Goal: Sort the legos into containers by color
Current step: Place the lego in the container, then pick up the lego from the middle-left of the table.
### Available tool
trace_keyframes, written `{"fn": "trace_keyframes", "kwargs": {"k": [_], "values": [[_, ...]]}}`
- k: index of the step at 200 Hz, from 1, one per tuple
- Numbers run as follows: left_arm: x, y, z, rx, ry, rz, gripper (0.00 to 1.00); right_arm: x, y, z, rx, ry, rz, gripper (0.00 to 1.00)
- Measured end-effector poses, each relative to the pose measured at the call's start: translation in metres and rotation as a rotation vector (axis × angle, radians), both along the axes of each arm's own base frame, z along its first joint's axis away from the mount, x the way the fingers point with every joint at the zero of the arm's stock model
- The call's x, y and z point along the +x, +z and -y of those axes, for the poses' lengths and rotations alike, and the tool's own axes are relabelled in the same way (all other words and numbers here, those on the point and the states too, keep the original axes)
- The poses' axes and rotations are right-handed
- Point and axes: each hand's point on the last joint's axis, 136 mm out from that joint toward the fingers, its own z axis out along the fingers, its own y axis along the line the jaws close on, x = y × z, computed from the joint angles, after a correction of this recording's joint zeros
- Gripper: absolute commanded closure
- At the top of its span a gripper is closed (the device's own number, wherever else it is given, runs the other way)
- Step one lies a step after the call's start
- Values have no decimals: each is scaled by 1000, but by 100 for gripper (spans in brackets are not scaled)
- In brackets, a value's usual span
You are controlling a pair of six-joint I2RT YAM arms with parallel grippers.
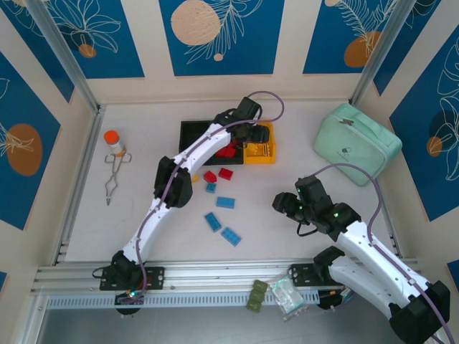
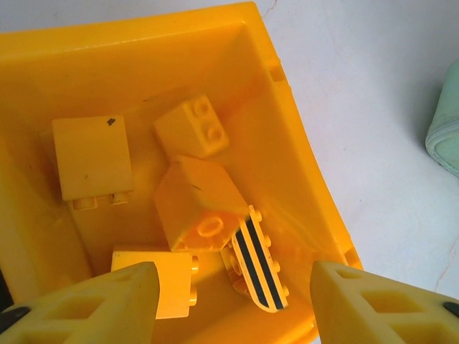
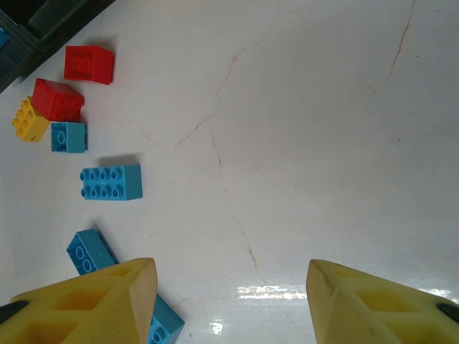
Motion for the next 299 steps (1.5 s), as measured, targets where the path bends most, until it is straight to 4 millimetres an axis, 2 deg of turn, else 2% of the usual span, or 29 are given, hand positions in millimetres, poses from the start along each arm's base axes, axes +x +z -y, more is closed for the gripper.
{"fn": "trace_keyframes", "kwargs": {"k": [31,83,103,125,167,206,226,261,299], "values": [[-28,16,-15,18,-33,-25,41,0,-6,-2,-16,11,-22,39],[-92,86,-64,-47,-52,43,40,3,-7,-18,-39,79,-35,38],[-115,92,-84,-45,-56,57,40,4,-6,-28,-46,117,-35,38],[-138,75,-106,-8,-45,29,40,4,-3,-40,-48,161,-22,38],[-183,19,-153,100,36,-118,37,1,5,-57,-45,248,35,33],[-228,-28,-180,162,127,-287,30,0,8,-61,-38,262,61,33],[-245,-45,-187,193,163,-348,25,-1,5,-58,-42,258,64,33],[-272,-68,-193,214,214,-441,24,-3,2,-54,-44,248,69,33],[-285,-83,-184,210,210,-509,24,-4,-1,-50,-46,228,70,33]]}}
